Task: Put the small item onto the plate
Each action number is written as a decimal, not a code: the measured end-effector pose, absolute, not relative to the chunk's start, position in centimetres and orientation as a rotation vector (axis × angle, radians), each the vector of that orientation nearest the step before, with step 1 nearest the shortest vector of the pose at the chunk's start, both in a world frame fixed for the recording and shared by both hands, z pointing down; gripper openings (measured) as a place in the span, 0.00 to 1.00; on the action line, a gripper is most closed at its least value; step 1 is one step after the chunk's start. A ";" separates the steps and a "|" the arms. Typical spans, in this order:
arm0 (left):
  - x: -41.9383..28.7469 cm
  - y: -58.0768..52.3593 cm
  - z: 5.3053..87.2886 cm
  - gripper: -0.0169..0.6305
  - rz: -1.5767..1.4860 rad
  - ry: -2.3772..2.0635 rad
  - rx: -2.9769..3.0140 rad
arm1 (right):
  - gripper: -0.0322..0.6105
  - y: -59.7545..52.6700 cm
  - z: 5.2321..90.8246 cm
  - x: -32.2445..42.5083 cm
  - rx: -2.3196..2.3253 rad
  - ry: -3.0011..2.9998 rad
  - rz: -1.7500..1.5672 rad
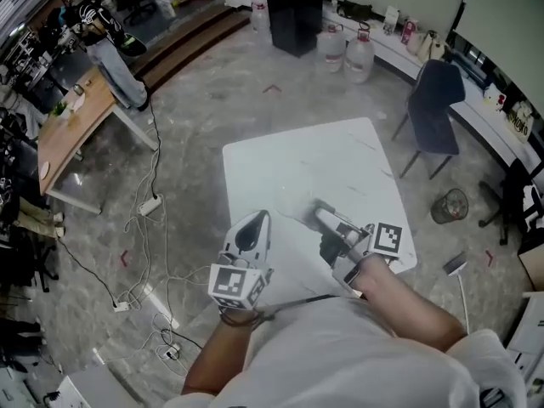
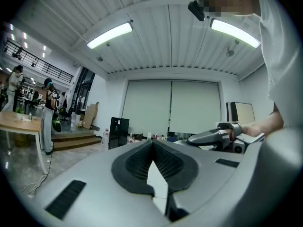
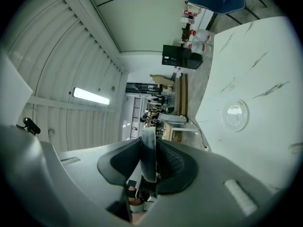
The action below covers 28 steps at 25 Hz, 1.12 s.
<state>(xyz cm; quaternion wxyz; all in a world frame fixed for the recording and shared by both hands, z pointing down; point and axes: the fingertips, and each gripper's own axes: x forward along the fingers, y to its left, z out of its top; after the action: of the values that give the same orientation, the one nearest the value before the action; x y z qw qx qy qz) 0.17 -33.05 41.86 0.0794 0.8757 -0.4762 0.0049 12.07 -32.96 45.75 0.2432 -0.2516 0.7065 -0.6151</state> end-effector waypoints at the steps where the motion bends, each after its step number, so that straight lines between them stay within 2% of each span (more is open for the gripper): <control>1: 0.5 -33.6 42.2 0.04 0.013 -1.430 2.613 | 0.20 -33.8 46.7 12.4 -0.688 1.934 -1.700; 8: 2.0 -36.3 45.2 0.04 0.070 -1.480 2.558 | 0.20 -38.5 52.4 13.8 -0.708 1.944 -1.819; 16: -0.4 -39.3 49.4 0.04 0.107 -1.515 2.509 | 0.20 -42.5 58.1 11.5 -0.749 1.959 -1.906; 28: -2.3 -43.3 57.5 0.04 0.145 -1.423 2.430 | 0.20 -48.2 72.5 8.3 -0.964 2.018 -2.055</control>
<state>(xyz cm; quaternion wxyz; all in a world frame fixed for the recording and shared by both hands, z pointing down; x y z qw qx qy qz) -2.28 -43.25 57.47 0.1604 0.8506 -0.4982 0.0506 8.28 -48.17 72.53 0.0522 -0.3170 0.6636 -0.6756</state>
